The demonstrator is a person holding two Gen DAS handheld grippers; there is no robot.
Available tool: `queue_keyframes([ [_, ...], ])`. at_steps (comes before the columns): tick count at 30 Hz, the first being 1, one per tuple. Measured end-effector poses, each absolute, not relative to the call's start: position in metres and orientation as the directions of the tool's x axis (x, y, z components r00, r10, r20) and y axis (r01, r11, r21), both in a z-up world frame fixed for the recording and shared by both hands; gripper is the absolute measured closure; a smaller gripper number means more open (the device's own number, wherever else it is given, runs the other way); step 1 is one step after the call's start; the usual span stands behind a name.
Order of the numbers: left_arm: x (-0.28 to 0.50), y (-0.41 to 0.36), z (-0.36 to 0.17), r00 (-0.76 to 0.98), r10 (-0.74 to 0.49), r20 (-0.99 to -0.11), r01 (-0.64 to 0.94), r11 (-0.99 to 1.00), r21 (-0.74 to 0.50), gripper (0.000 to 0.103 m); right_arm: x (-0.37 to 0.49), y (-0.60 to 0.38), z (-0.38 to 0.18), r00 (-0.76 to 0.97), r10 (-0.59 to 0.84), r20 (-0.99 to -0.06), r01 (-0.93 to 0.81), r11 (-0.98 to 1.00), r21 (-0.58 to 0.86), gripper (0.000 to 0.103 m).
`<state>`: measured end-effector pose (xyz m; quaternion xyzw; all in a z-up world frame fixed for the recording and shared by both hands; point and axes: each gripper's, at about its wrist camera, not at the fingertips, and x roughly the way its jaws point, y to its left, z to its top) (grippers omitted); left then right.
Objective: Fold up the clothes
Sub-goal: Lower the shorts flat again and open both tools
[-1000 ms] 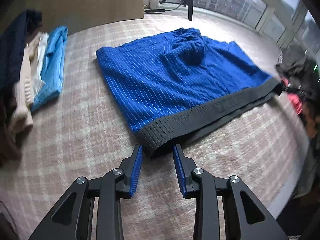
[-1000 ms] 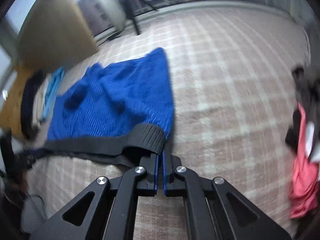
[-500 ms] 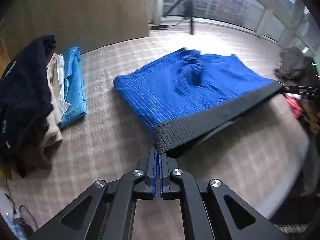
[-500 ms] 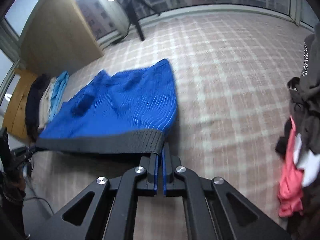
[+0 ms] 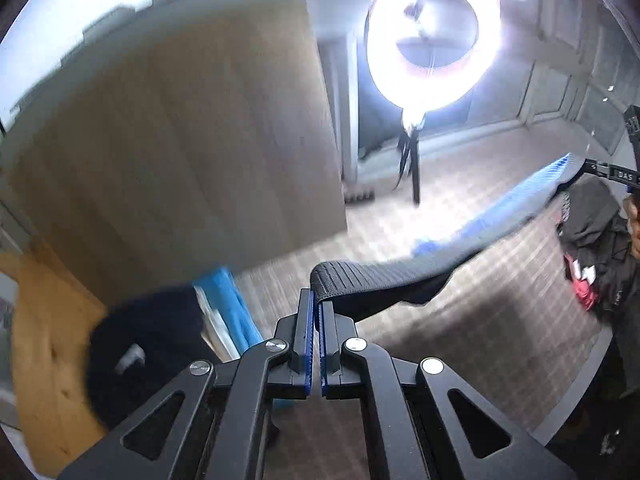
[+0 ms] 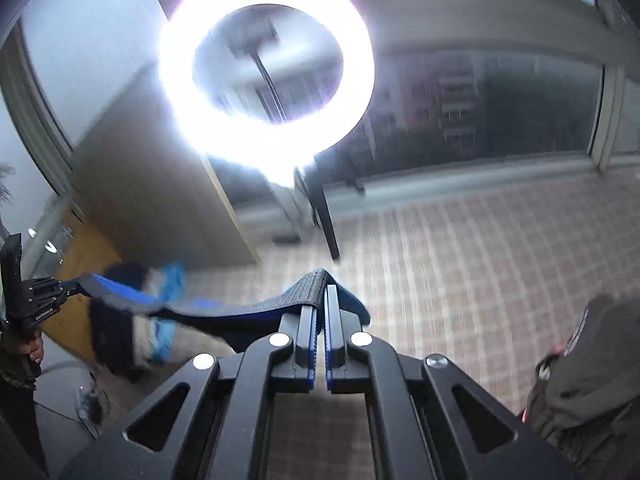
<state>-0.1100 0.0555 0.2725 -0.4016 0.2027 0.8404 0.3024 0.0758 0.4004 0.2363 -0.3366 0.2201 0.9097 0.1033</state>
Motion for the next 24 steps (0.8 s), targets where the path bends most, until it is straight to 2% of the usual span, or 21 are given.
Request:
queue_keyframes([
  [2, -0.095, 0.046, 0.266, -0.485, 0.36, -0.797, -0.687, -0.721, 0.093, 0.099, 0.091, 0.393, 0.236, -0.766, 0.041, -0.642, -0.328, -0.883, 0.335, 0.1],
  [4, -0.081, 0.039, 0.24, -0.447, 0.351, -0.823, -0.704, -0.706, 0.081, 0.099, 0.103, 0.384, 0.211, -0.744, 0.03, -0.668, -0.345, -0.873, 0.345, 0.1],
  [7, -0.054, 0.035, 0.166, -0.378, 0.293, -0.878, -0.729, -0.678, 0.087, 0.099, 0.119, 0.367, 0.145, -0.675, 0.018, -0.738, -0.398, -0.851, 0.344, 0.1],
  [11, -0.037, 0.022, 0.048, -0.174, 0.211, -0.962, -0.721, -0.693, -0.022, 0.099, 0.13, 0.337, 0.042, -0.524, 0.011, -0.852, -0.486, -0.825, 0.289, 0.1],
  [14, -0.023, 0.013, 0.0, -0.095, 0.17, -0.981, -0.714, -0.698, -0.052, 0.099, 0.136, 0.318, -0.006, -0.445, -0.018, -0.895, -0.524, -0.806, 0.276, 0.1],
  [16, -0.012, 0.006, -0.006, -0.091, 0.188, -0.978, -0.719, -0.692, -0.067, 0.093, 0.14, 0.31, -0.012, -0.423, 0.032, -0.906, -0.522, -0.826, 0.214, 0.1],
  [20, 0.001, -0.009, -0.004, -0.108, 0.204, -0.973, -0.722, -0.689, -0.064, 0.093, 0.142, 0.301, -0.009, -0.39, 0.044, -0.92, -0.496, -0.852, 0.17, 0.097],
  [23, 0.007, -0.021, 0.002, -0.121, 0.217, -0.969, -0.713, -0.698, -0.067, 0.093, 0.145, 0.293, -0.004, -0.356, 0.095, -0.93, -0.459, -0.884, 0.085, 0.097],
  [24, 0.01, -0.025, 0.007, -0.129, 0.229, -0.965, -0.707, -0.703, -0.072, 0.094, 0.149, 0.291, -0.004, -0.341, 0.111, -0.933, -0.445, -0.894, 0.056, 0.092],
])
